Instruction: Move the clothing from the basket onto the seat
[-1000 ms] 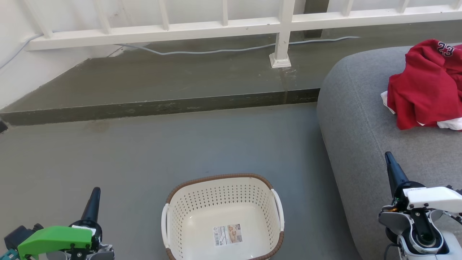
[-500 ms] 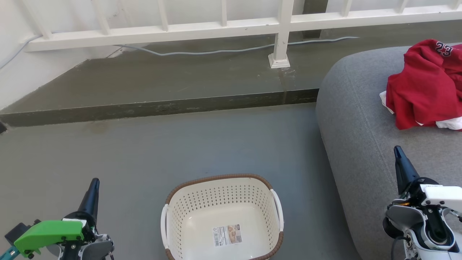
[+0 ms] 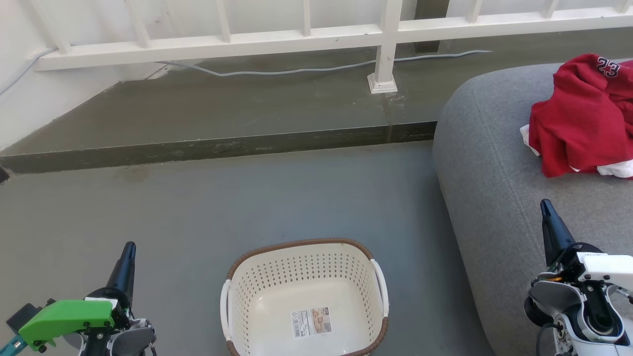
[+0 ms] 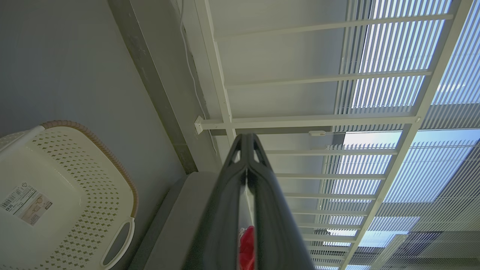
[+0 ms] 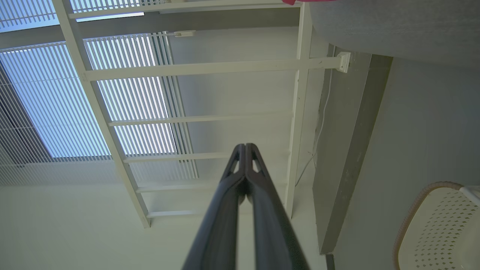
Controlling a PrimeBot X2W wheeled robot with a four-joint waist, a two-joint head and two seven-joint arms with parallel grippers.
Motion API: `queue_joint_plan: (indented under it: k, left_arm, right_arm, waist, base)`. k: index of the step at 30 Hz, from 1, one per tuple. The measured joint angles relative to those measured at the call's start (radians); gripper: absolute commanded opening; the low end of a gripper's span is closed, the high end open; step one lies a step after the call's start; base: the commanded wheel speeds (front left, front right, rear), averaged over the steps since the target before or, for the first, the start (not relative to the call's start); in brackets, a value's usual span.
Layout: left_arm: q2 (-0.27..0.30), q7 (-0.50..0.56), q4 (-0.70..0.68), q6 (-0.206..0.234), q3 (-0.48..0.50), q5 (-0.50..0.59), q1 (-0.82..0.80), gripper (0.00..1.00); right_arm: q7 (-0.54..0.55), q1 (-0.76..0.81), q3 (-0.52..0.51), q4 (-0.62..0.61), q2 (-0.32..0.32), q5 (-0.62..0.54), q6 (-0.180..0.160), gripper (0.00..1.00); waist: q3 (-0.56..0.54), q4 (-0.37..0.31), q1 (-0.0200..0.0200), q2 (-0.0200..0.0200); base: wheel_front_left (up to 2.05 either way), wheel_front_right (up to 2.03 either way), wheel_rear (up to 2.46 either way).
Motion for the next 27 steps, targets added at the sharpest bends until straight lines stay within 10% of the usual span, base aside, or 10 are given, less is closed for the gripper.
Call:
queue_joint_plan:
  k: [27]
  left_arm:
    - [-0.002,0.001,0.016,-0.004,0.003,0.0,-0.002,0.0]
  right_arm:
    - [0.0,0.0,-0.001,-0.002,0.0,0.0,0.0,0.0]
  waist:
    - [0.0,0.0,0.0,0.0]
  base:
    - [0.0,0.0,0.0]
